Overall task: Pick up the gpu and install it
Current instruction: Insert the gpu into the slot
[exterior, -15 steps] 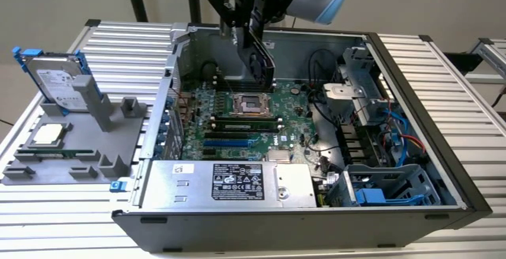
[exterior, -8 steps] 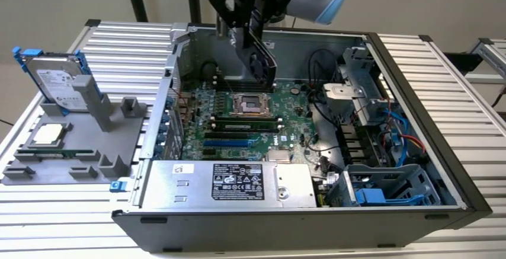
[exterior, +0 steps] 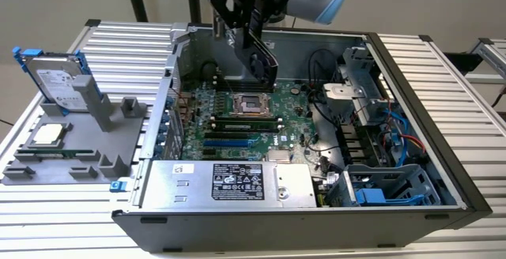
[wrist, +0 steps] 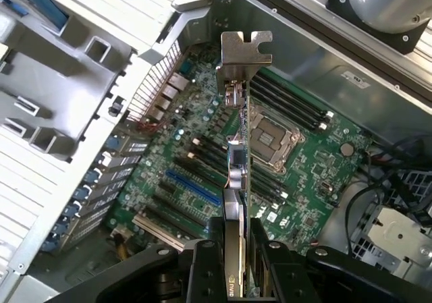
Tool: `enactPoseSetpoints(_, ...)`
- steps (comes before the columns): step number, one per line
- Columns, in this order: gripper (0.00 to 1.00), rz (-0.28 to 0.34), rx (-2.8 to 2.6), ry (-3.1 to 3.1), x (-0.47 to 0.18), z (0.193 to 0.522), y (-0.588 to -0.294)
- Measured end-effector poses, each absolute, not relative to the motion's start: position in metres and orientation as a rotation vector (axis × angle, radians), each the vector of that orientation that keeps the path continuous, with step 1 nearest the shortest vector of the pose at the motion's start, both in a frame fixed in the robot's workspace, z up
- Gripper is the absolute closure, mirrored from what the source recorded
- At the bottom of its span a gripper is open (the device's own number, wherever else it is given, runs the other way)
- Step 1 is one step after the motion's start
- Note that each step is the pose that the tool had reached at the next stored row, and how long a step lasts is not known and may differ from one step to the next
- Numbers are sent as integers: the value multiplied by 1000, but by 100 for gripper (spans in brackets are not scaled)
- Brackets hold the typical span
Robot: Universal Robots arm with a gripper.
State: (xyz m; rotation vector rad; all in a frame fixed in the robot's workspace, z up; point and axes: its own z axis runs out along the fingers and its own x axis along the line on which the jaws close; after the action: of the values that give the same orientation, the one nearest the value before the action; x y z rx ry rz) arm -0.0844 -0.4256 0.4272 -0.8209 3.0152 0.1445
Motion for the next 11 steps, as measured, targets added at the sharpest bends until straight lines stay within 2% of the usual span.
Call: enactPoseSetpoints(11, 100, 145, -913, 2992, -84, 427, -426)
